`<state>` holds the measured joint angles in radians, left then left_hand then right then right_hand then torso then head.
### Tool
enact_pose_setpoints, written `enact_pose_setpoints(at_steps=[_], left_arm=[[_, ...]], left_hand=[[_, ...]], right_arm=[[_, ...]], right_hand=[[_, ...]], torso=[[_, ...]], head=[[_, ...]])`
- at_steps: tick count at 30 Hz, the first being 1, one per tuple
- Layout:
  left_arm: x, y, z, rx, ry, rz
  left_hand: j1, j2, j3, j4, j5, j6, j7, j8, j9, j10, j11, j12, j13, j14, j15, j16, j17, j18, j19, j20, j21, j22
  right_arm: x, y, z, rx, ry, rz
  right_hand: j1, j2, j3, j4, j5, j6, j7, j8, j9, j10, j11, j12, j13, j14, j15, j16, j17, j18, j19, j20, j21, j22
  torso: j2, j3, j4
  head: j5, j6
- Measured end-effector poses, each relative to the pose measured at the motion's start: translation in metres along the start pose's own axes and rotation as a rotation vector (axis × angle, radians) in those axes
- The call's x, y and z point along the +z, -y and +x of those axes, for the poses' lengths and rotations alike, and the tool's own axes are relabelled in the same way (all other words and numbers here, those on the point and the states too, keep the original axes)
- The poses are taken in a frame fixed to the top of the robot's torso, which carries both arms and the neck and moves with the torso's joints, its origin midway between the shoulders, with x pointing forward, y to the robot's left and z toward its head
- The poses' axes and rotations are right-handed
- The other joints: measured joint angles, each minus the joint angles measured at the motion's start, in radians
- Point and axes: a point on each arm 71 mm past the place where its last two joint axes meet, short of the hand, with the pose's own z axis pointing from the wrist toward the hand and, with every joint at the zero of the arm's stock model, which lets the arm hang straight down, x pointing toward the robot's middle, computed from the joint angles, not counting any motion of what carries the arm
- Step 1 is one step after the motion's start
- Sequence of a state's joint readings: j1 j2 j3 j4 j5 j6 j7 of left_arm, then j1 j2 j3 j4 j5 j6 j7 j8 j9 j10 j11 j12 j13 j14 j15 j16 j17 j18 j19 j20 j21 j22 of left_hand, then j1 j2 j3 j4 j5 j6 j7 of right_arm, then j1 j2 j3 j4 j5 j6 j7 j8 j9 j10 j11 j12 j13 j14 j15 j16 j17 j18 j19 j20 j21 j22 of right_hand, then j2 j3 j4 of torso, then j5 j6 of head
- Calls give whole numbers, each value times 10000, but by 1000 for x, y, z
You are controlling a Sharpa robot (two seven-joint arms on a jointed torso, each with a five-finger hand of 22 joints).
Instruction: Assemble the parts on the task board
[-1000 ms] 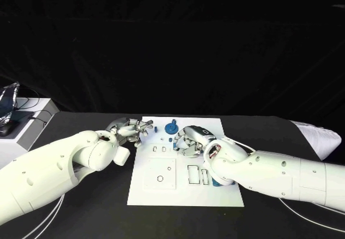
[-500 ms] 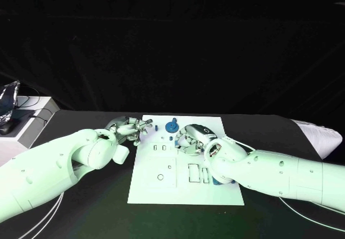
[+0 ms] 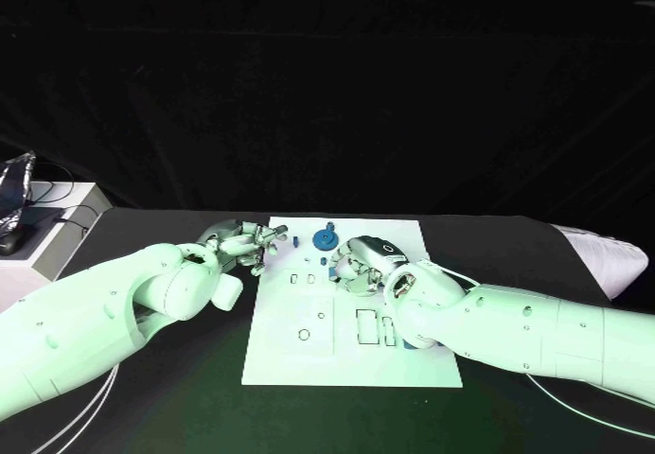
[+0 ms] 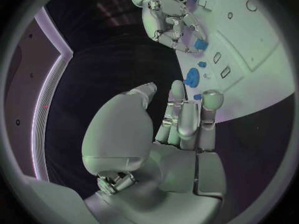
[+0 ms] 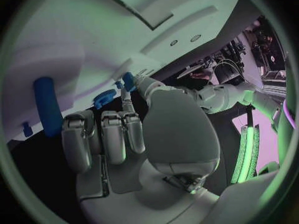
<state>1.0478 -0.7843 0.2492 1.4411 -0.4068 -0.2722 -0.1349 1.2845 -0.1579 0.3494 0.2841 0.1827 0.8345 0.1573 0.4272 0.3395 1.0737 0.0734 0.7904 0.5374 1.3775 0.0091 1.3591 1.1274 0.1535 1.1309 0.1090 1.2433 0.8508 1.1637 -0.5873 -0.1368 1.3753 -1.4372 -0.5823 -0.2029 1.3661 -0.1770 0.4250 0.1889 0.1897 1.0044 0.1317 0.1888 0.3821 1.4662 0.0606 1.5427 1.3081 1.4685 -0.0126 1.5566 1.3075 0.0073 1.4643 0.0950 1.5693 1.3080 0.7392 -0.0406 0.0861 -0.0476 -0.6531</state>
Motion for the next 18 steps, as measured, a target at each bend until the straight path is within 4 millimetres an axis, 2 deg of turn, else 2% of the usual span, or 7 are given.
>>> enact_pose_setpoints(at_steps=[13,18], left_arm=[[0,0,0,1,3,-18],[0,0,-1,4,2,-22]], left_hand=[[0,0,29,-29,0,0,0,0,9,-36,36,-3,-1,0,0,0,-1,0,0,0,0,8],[0,0,57,0,0,-36,37,0,9,-126,14,-4,-1,0,0,0,-2,1,-1,0,46,18]], right_arm=[[1,0,2,-90,-28,57],[1,2,3,-170,-105,127]], right_hand=[[-92,-91,-18,18,0,0,0,-6,16,0,0,0,-1,0,0,0,0,0,0,0,0,-1],[-237,-236,-98,98,0,-19,20,5,12,0,0,0,-2,0,0,0,0,0,0,0,0,-2]], torso=[[-7,8,-18],[-6,3,-17]], head=[[55,-14],[56,-12]])
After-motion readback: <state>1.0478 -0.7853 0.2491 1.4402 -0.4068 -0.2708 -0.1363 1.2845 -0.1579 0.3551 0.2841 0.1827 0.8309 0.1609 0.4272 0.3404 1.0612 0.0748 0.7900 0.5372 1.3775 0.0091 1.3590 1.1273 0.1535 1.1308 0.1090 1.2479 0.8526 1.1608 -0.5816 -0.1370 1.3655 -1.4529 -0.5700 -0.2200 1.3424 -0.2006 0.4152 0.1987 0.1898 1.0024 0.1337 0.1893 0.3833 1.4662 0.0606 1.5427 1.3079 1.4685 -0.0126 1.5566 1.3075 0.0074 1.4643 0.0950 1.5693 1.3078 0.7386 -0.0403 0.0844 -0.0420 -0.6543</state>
